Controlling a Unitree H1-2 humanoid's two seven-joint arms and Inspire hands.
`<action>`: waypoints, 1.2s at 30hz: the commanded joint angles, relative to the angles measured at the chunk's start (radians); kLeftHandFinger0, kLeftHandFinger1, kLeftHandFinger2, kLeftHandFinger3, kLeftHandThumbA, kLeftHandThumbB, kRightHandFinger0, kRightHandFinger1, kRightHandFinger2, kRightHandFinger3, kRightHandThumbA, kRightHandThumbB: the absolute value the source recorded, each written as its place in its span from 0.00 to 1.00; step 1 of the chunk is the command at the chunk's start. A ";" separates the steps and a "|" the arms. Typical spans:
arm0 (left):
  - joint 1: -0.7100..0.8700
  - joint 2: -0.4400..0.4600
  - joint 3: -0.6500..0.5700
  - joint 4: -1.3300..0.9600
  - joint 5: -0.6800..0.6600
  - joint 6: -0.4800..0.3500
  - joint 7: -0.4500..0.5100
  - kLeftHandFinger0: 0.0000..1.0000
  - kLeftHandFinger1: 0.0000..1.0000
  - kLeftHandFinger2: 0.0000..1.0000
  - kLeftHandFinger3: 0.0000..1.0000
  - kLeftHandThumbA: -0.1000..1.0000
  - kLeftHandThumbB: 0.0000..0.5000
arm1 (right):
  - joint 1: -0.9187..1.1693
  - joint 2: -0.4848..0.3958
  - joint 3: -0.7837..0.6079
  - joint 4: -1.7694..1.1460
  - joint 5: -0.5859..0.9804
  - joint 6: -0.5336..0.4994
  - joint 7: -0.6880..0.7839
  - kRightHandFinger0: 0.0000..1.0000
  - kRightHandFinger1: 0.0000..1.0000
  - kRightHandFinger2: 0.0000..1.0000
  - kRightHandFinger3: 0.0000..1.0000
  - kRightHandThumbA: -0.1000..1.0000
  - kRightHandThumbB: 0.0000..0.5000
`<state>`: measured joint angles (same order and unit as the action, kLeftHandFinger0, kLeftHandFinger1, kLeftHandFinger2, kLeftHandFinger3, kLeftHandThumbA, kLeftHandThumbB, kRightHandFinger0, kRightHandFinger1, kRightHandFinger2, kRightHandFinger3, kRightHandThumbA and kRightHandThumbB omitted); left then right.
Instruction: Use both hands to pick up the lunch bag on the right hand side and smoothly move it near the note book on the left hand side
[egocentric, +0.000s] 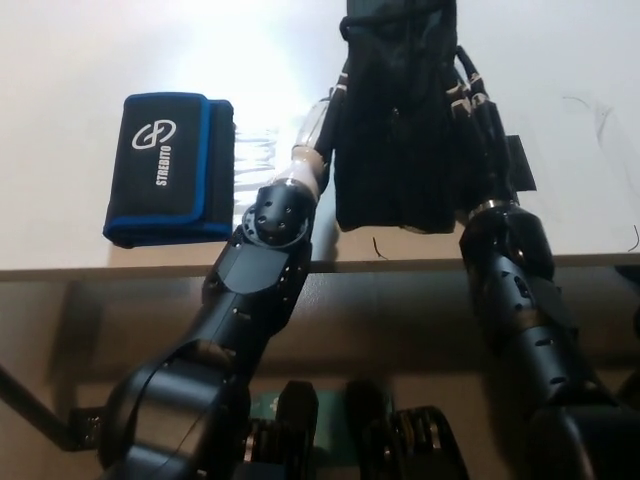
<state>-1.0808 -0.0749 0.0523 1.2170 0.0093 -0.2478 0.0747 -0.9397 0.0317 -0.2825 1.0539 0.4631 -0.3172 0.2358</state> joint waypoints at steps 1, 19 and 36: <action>0.000 0.021 -0.016 -0.111 0.017 -0.085 0.024 1.00 1.00 1.00 1.00 1.00 0.79 | -0.089 0.044 0.018 0.034 -0.006 -0.027 0.056 1.00 1.00 1.00 1.00 1.00 0.71; 0.303 0.063 0.039 -0.638 -0.034 0.047 0.016 1.00 1.00 1.00 1.00 1.00 0.68 | -0.145 0.125 0.069 0.123 -0.057 -0.035 0.062 1.00 1.00 1.00 1.00 1.00 0.64; 0.458 0.085 0.056 -0.947 -0.073 0.114 -0.010 1.00 1.00 1.00 1.00 1.00 0.60 | -0.186 0.172 0.093 0.172 -0.073 -0.054 0.055 1.00 1.00 1.00 1.00 1.00 0.63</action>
<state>-0.6096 0.0029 0.1176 0.3360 -0.0506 -0.1466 0.0820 -1.0570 0.1709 -0.2052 1.2217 0.4182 -0.3473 0.2663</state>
